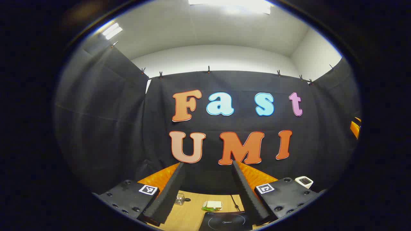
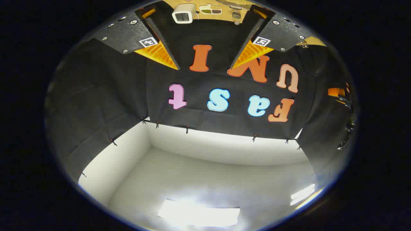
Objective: First push the handle of the pot to place it horizontally, then grasp the pot with both hands and set it on the induction cooktop.
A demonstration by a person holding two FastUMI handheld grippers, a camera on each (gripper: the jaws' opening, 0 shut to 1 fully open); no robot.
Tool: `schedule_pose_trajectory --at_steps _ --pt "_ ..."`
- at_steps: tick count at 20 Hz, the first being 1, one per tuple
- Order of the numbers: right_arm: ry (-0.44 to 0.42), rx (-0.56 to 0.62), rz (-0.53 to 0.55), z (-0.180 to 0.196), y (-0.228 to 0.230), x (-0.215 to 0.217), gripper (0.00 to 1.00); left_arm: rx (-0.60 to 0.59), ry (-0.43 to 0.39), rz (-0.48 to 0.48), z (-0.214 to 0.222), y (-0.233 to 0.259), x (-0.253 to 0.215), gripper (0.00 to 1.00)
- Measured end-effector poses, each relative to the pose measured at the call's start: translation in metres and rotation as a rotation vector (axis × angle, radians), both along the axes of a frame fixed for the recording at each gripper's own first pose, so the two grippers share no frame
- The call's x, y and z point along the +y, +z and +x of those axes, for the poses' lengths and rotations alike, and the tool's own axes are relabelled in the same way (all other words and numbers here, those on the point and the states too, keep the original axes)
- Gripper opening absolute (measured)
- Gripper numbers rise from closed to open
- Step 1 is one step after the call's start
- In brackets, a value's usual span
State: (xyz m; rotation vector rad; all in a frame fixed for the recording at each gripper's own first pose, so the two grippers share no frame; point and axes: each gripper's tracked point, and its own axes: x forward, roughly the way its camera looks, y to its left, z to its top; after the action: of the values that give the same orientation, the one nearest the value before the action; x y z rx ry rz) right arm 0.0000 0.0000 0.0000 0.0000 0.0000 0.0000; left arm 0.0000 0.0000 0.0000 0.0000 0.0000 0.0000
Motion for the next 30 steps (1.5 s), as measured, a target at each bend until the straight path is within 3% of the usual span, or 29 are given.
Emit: schedule_pose_trajectory --at_steps 8,12,13,17,21,22,23,27,28,30 --pt "0.082 0.000 0.030 -0.013 -0.001 0.014 0.92 -0.098 0.073 0.042 -0.019 0.022 0.011 0.98" --pt "0.109 -0.038 -0.005 -0.016 0.001 0.018 0.94 -0.133 0.040 0.015 -0.022 0.026 0.005 0.92" --pt "0.115 -0.043 -0.010 -0.017 0.002 0.019 0.94 -0.139 0.036 0.013 -0.022 0.026 0.005 0.98" --pt "0.166 -0.031 0.001 -0.026 -0.006 0.031 0.94 -0.168 0.008 0.000 -0.031 0.025 -0.009 0.98" --pt "0.163 0.014 0.026 -0.025 -0.027 0.030 0.94 -0.199 -0.016 -0.013 -0.042 0.019 -0.021 0.98" --pt "0.166 0.028 0.033 -0.027 -0.032 0.030 0.94 -0.203 -0.024 -0.015 -0.044 0.020 -0.024 0.93" --pt "0.174 0.044 0.034 -0.029 -0.039 0.032 0.94 -0.203 -0.029 -0.018 -0.046 0.019 -0.025 0.98" --pt "0.207 0.115 0.028 -0.033 -0.077 0.043 0.93 -0.197 -0.029 -0.027 -0.047 0.014 -0.024 0.93" --pt "0.221 0.141 0.032 -0.036 -0.088 0.047 0.92 -0.197 -0.027 -0.023 -0.047 0.013 -0.024 0.98" --pt "0.256 0.202 0.044 -0.042 -0.112 0.056 0.89 -0.200 -0.018 -0.014 -0.049 0.012 -0.021 0.98"
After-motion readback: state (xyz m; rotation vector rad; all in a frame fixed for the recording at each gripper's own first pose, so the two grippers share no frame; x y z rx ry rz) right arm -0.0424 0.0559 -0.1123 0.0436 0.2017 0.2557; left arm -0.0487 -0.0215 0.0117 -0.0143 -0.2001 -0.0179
